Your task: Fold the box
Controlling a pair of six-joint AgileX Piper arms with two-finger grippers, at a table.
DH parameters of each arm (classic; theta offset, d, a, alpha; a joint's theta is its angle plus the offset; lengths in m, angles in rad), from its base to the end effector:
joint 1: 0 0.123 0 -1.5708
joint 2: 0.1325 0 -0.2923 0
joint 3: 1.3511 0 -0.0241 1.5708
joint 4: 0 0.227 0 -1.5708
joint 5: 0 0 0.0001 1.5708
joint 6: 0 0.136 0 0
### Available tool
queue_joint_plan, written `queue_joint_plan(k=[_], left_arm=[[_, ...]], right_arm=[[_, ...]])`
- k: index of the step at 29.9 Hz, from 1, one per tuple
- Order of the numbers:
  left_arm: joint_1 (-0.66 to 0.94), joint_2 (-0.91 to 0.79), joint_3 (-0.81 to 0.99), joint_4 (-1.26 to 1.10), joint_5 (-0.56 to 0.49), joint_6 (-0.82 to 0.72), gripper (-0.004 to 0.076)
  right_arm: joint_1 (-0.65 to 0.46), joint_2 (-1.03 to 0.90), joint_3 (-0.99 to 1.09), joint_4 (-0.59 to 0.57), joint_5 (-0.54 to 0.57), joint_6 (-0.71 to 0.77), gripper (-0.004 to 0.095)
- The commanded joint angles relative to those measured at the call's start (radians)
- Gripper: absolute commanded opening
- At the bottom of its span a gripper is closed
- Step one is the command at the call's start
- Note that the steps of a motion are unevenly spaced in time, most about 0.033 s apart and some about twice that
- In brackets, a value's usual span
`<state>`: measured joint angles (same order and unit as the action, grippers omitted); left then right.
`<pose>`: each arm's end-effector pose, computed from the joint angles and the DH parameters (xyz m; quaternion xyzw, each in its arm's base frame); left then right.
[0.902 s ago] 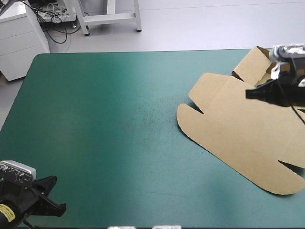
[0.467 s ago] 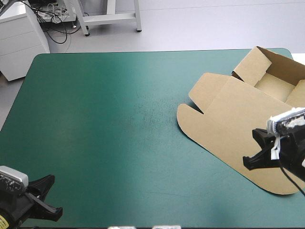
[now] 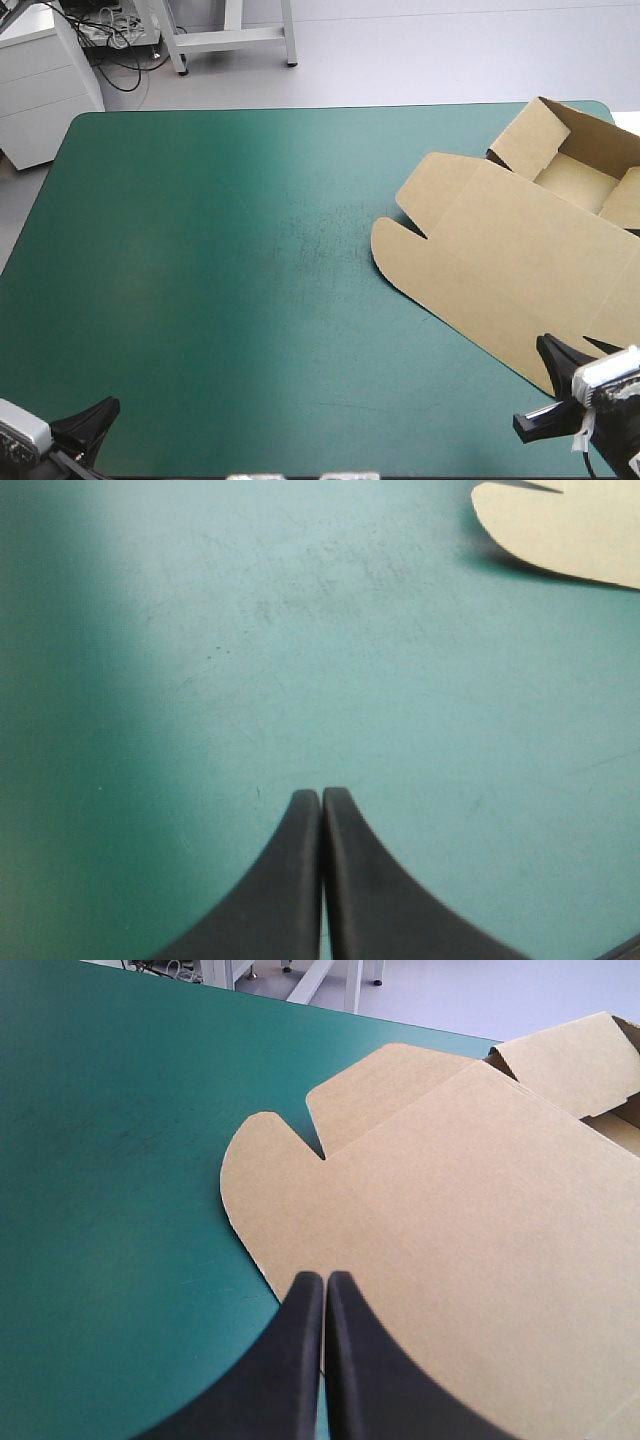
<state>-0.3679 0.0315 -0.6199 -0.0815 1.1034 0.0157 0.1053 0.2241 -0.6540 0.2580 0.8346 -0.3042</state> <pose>-0.0062 -0.0082 0.2753 0.1644 0.8242 -0.1346 0.5250 0.0361 0.0297 0.3186 -0.1496 0.7893 0.0695 0.5914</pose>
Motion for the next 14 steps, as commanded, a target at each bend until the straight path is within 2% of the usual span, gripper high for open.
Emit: queue_joint_plan(k=[1,8,14], left_arm=[[0.001,-0.037,0.016,-0.027,-0.094,0.011,-0.0032],[0.001,-0.061,0.085,-0.087,-0.114,0.091,-0.0032],[0.001,-0.061,0.107,-0.096,-0.124,0.097,-0.0032]], right_arm=[[0.002,-0.067,0.038,0.013,-0.085,-0.008,-0.0008],[0.002,-0.214,0.132,-0.02,-0.104,0.006,-0.0008],[0.002,-0.265,0.18,-0.021,-0.086,0.011,-0.0008]])
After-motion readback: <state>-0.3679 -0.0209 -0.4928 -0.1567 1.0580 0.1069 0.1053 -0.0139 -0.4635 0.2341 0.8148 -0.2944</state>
